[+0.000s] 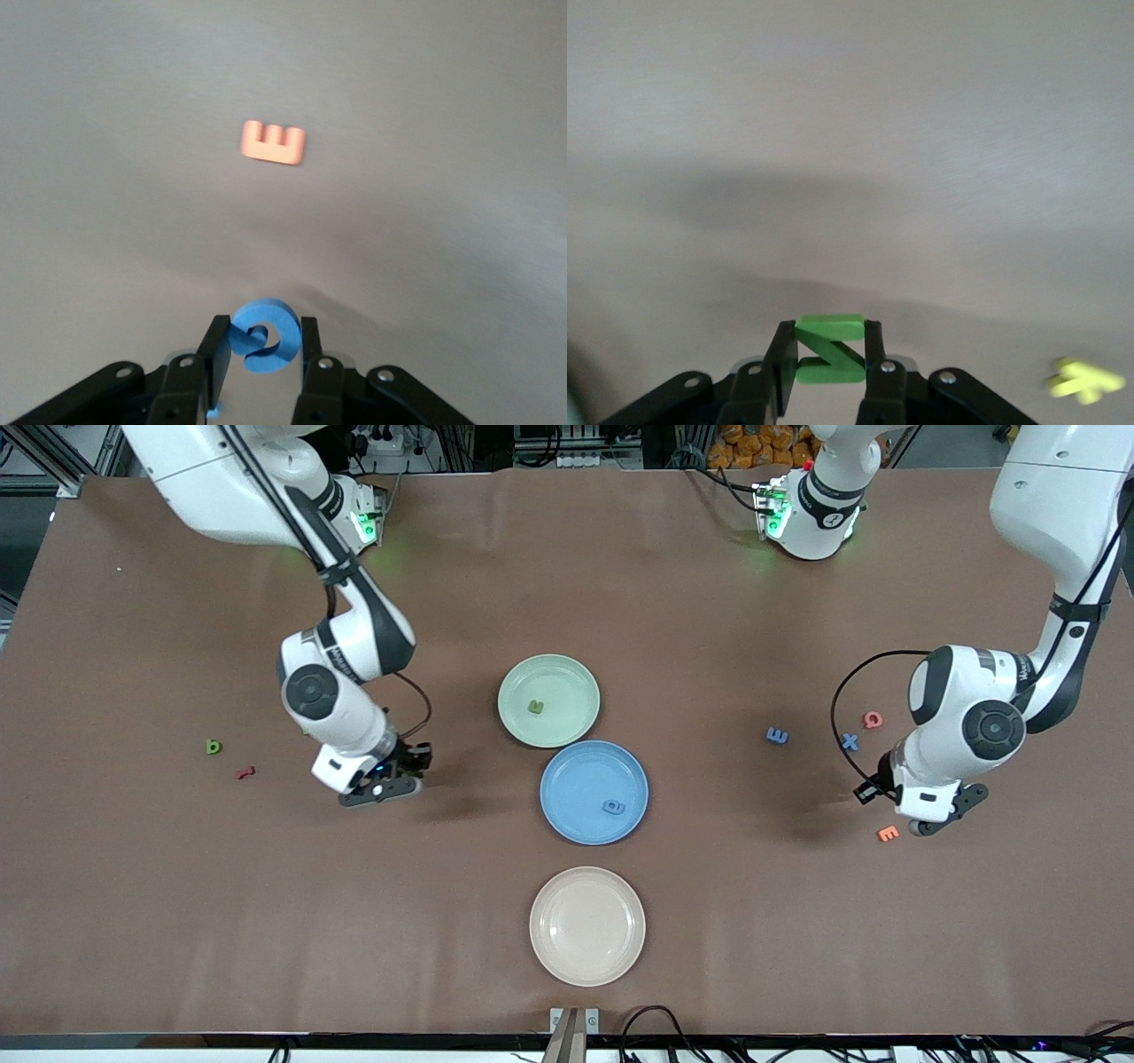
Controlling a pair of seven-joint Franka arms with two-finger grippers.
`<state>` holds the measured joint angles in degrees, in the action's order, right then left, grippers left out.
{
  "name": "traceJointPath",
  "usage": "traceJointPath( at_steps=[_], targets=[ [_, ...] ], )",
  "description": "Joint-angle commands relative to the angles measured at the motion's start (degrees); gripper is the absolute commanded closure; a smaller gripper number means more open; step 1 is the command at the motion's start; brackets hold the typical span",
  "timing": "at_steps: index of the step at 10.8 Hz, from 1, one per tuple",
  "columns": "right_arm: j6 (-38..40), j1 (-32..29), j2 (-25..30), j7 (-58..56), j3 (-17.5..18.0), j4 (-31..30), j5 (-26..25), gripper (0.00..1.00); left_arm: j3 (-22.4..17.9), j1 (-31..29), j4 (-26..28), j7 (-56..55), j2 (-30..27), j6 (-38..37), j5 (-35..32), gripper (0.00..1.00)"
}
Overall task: Sort letters by color into matching plates
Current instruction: 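Drop green Z on the green plate while the left gripper drops G on blue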
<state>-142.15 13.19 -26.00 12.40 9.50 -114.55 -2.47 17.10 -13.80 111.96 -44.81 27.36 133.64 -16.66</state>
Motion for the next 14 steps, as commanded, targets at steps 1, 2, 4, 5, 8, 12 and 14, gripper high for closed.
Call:
traceJointPath(
  at_steps=[1,2,4,5,8,12,14],
  targets=[
    [1.26,3.59,1.66,12.53,3.41,-0.67,-0.26,1.00,-0.22,5.61,-7.26,-2.21,2.87,-6.36,0.48,1.00],
    [1.18,6.47,1.66,15.87,3.59,-0.59,-0.26,1.00,-0.22,6.15,-8.58,-2.12,3.14,-6.98,1.62,1.00],
    [1.26,9.48,1.66,21.86,3.59,-0.23,-0.70,1.00,-0.22,8.95,-10.69,-2.21,4.36,-6.99,3.99,1.00],
    [1.18,10.79,1.66,23.79,3.68,-0.23,-0.79,1.00,-0.13,9.58,-11.92,-2.21,5.07,-6.99,4.27,1.00],
    [1.09,14.93,1.39,29.34,3.60,-0.32,-1.31,1.00,-0.22,14.67,-17.11,-5.09,7.97,-6.99,9.18,1.00],
    [1.09,19.05,1.04,34.87,3.16,-0.32,-1.49,1.00,-0.22,21.34,-20.62,-10.90,9.98,-6.11,11.30,1.00],
    [1.17,19.77,0.95,36.54,3.07,-0.41,-1.49,1.00,-0.31,24.94,-25.02,-16.51,12.97,-5.67,11.30,1.00]
  ],
)
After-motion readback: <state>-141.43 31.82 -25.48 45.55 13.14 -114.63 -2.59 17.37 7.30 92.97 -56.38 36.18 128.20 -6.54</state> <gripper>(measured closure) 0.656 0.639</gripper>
